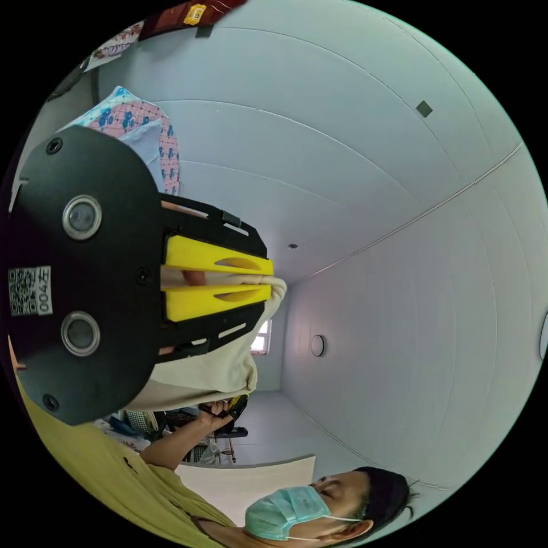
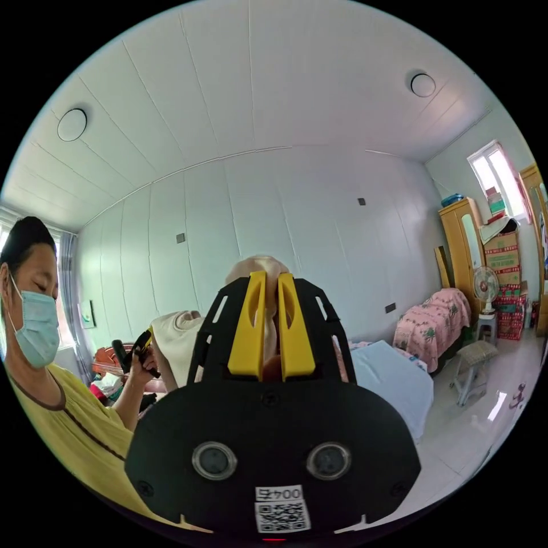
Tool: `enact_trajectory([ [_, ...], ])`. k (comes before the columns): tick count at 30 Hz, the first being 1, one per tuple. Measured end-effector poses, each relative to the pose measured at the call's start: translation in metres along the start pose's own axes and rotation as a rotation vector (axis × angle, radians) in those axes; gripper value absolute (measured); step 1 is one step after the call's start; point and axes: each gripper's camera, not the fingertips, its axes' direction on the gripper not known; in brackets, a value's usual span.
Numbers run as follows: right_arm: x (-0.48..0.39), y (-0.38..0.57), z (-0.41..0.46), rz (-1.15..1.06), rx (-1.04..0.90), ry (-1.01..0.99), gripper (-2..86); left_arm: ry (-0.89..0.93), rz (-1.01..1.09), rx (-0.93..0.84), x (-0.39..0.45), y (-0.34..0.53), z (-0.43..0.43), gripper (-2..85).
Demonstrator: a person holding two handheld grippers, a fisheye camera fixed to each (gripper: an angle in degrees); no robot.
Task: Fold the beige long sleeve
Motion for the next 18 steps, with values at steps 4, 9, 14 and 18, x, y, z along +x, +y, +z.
enact_trajectory([
  [4,0.009,-0.066,0.053,-0.042,0.011,0.019,4.1,0.019,0.004,0.034,-0.014,0.082,0.05,0.9],
  [9,0.036,-0.117,0.114,-0.044,0.017,0.005,4.1,0.011,-0.015,0.01,-0.027,0.17,0.107,0.9],
  [14,0.088,-0.148,0.174,-0.023,0.012,-0.113,4.0,-0.092,0.041,-0.02,-0.012,0.27,0.136,1.1],
  [18,0.127,-0.162,0.211,-0.015,0.009,-0.238,4.0,-0.195,0.073,-0.011,0.017,0.334,0.136,1.1],
])
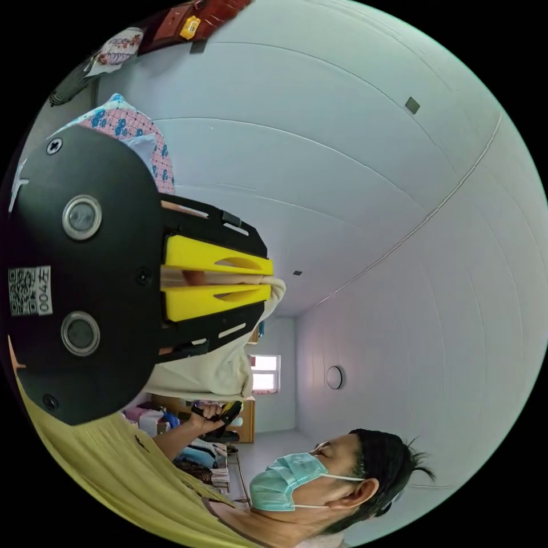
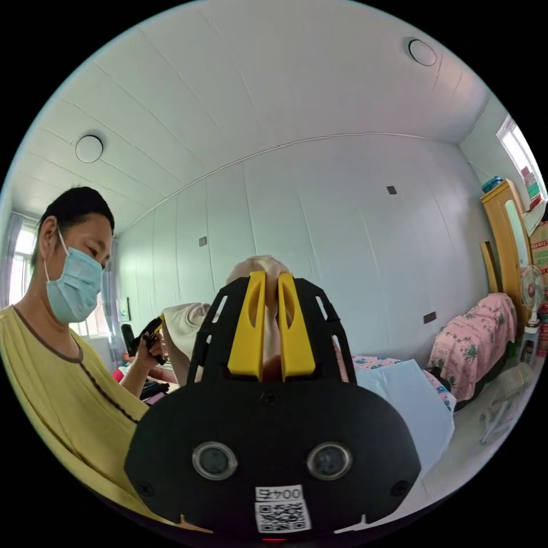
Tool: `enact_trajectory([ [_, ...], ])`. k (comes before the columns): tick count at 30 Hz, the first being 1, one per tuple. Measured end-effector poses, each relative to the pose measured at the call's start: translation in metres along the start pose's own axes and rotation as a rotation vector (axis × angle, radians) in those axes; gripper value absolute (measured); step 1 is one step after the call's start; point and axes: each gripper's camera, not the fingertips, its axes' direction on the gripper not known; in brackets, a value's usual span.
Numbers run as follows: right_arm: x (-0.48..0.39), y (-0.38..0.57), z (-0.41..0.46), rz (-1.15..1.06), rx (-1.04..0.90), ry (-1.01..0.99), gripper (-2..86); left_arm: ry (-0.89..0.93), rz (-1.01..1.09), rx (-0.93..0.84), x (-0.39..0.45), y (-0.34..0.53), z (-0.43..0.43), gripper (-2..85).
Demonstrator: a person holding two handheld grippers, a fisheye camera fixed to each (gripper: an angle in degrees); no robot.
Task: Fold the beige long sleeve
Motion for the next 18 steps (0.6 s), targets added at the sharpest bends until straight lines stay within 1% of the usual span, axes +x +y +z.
enact_trajectory([
  [5,0.075,-0.034,0.041,-0.003,-0.036,-0.222,4.1,-0.181,0.057,0.055,0.073,0.084,-0.013,0.9],
  [10,0.137,-0.071,0.089,0.017,-0.066,-0.371,4.1,-0.331,0.114,0.046,0.122,0.144,0.007,0.9],
  [12,0.159,-0.077,0.11,0.011,-0.074,-0.396,4.1,-0.377,0.128,0.02,0.125,0.17,0.02,0.9],
  [15,0.201,-0.071,0.155,0.053,-0.116,-0.395,4.2,-0.403,0.092,-0.046,0.104,0.22,0.053,1.0],
  [18,0.239,-0.05,0.209,0.091,-0.185,-0.319,4.5,-0.422,0.06,-0.144,0.064,0.279,0.096,1.1],
])
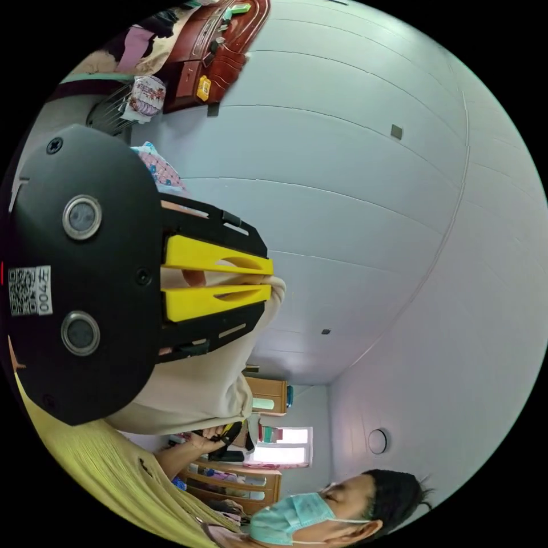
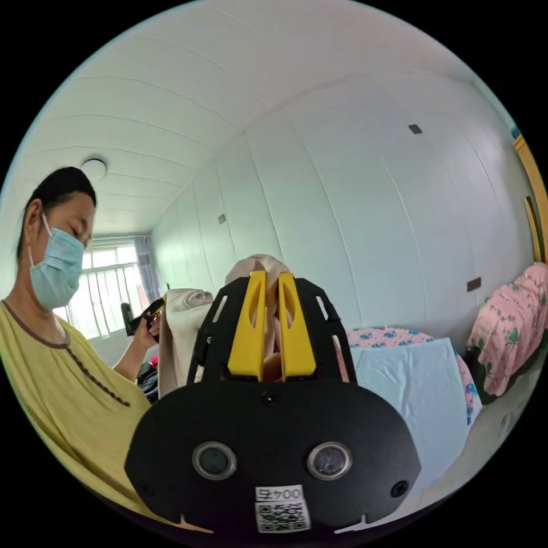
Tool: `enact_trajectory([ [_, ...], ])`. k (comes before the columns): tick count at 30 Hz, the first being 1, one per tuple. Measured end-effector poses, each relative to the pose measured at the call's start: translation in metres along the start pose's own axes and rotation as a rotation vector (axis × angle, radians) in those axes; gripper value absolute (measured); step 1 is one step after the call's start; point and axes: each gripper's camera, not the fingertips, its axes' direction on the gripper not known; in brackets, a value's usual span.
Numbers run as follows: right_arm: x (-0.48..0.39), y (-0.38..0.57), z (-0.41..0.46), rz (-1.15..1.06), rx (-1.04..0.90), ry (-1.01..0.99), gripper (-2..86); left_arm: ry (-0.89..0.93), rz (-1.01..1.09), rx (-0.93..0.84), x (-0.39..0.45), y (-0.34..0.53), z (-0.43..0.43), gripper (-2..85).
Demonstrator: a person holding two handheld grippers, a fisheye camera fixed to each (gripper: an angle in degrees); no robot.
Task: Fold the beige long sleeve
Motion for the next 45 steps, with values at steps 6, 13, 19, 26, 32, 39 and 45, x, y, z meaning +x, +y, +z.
enact_trajectory([
  [6,0.114,0.029,0.094,0.105,-0.153,0.197,4.9,-0.032,0.022,-0.19,-0.042,0.131,0.158,1.8],
  [13,0.268,0.094,0.214,0.245,-0.409,0.42,5.5,-0.09,-0.016,-0.47,-0.098,0.318,0.346,3.0],
  [19,0.391,0.173,0.271,0.569,-0.429,0.403,9.5,-0.049,-0.154,-0.776,-0.143,0.496,0.466,6.5],
  [26,0.436,0.226,0.241,0.729,-0.361,0.215,6.7,-0.011,-0.22,-0.765,-0.161,0.594,0.454,6.7],
  [32,0.374,0.285,0.222,0.433,-0.893,0.477,2.7,0.001,-0.099,-0.838,-0.125,0.676,0.365,6.2],
  [39,0.337,0.388,0.218,0.15,-1.297,0.662,-0.6,-0.065,-0.132,-1.067,-0.081,0.821,0.293,3.6],
  [45,0.338,0.456,0.226,-0.009,-1.538,0.654,-0.8,-0.12,0.014,-1.261,-0.044,0.924,0.299,2.4],
])
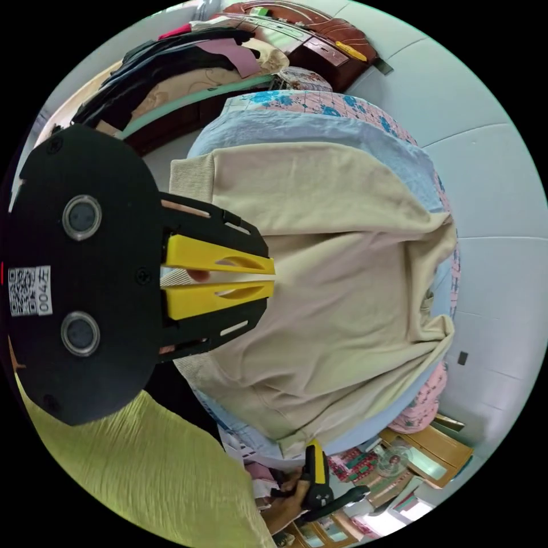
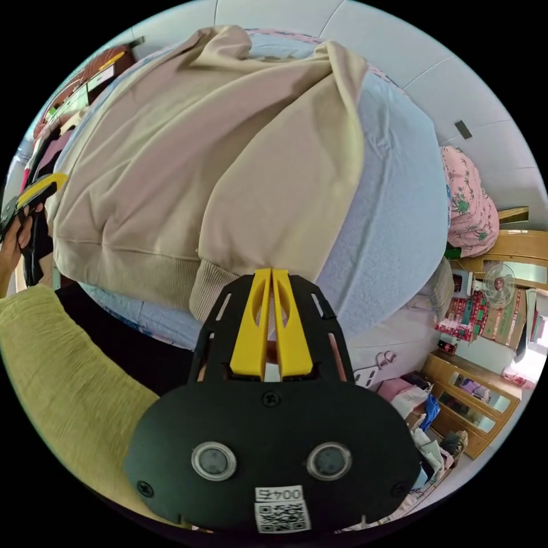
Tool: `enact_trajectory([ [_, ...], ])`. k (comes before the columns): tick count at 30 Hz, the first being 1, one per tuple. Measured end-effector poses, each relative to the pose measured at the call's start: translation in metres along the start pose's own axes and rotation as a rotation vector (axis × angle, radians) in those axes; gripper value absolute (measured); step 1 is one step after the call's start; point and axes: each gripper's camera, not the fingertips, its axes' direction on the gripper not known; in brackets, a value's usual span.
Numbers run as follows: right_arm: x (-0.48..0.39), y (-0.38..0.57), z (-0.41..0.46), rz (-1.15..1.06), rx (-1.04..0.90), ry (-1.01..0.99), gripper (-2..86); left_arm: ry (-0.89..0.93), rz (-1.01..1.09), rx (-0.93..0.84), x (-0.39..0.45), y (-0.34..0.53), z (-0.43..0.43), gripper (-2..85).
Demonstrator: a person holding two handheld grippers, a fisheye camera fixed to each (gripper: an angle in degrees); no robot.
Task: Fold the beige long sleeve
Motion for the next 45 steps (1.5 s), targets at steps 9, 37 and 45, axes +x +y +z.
enact_trajectory([
  [9,0.024,0.049,0.031,0.004,0.043,0.002,-0.6,-0.103,0.076,-0.19,0.018,0.018,0.1,1.4],
  [37,0.231,0.324,0.008,0.237,0.312,-0.305,0.9,-0.119,0.068,-0.323,-0.039,0.087,0.183,0.8],
  [45,0.303,0.361,0.015,0.399,0.273,-0.054,4.2,-0.105,0.059,-0.324,-0.06,0.106,0.185,0.9],
])
